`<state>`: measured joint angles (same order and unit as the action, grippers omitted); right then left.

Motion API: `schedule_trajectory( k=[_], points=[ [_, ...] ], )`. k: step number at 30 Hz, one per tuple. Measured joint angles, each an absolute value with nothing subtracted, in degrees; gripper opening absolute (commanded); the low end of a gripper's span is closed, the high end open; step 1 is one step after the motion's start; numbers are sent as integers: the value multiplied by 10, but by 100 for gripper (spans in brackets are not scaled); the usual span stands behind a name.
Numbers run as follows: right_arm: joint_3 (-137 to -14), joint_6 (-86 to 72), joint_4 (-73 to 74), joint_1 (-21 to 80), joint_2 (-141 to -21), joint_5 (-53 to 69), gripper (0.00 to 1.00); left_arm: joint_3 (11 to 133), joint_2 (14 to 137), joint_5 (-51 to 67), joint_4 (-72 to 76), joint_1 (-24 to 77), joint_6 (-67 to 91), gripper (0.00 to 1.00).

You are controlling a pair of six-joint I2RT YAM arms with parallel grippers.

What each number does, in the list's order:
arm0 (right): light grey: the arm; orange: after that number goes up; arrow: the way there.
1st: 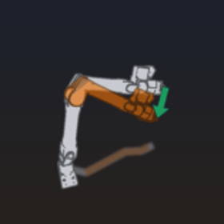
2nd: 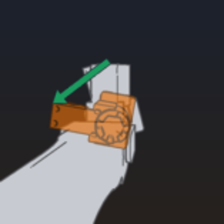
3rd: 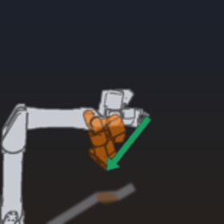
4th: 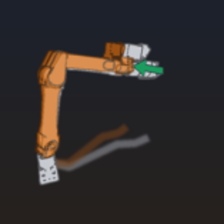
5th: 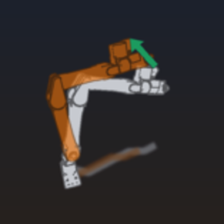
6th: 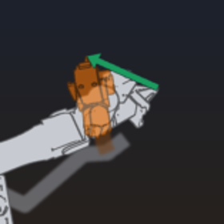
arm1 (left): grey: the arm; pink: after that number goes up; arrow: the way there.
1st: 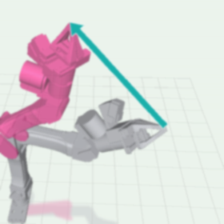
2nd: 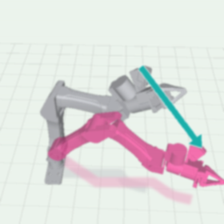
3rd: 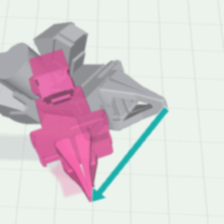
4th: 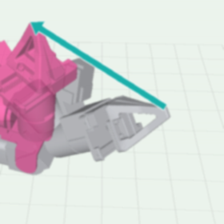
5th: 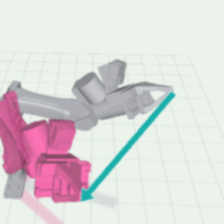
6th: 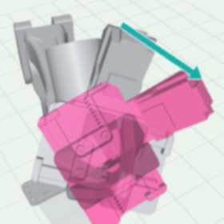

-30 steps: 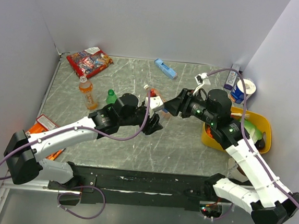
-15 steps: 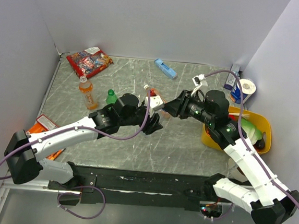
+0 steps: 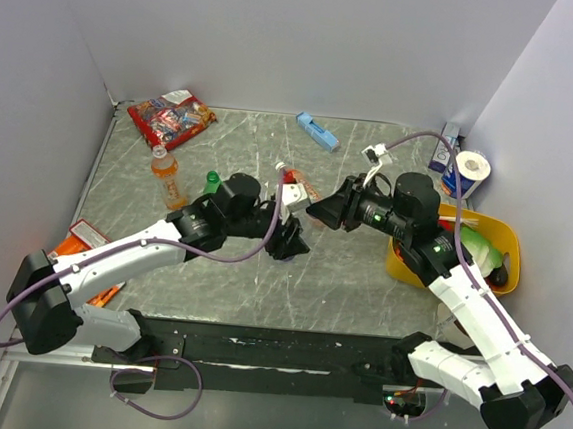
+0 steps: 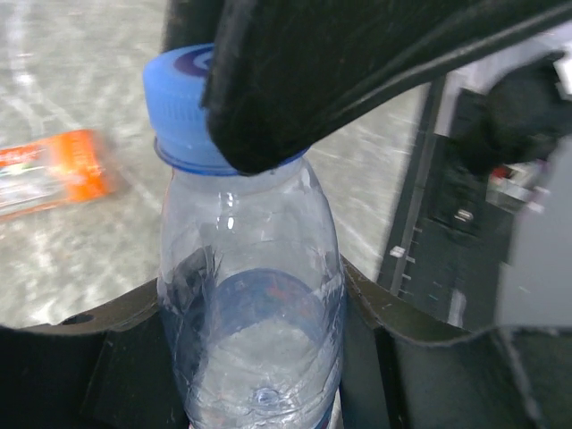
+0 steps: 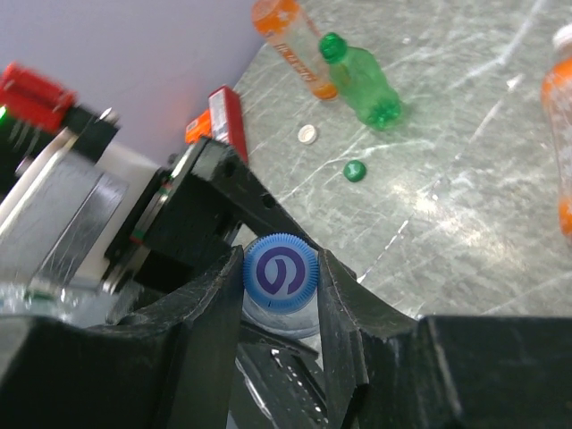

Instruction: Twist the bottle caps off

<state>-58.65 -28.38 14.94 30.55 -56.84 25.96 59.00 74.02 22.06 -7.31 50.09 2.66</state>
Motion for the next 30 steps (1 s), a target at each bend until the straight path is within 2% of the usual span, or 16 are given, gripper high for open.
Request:
schedule_trajectory(
  k=[8,14,22,25,27,28,30],
  points=[
    [-571,-243,90,284,-567,395,0,590,736,418,-75,451,61,49],
    [-570,-238,20,274,-562,486,0,590,736,577,-20,416,128,49],
    [-570,-230,-39,274,-560,596,0,590,737,705,24,411,183,49],
    [-571,-223,-44,274,-559,616,6,590,737,725,28,412,190,49],
    [-571,-215,-41,274,-558,623,19,590,737,731,25,412,189,49],
    [-572,-211,-38,274,-557,624,22,590,737,733,23,412,189,49],
    [-574,-202,-28,274,-555,624,42,591,738,733,20,413,185,49]
  ],
)
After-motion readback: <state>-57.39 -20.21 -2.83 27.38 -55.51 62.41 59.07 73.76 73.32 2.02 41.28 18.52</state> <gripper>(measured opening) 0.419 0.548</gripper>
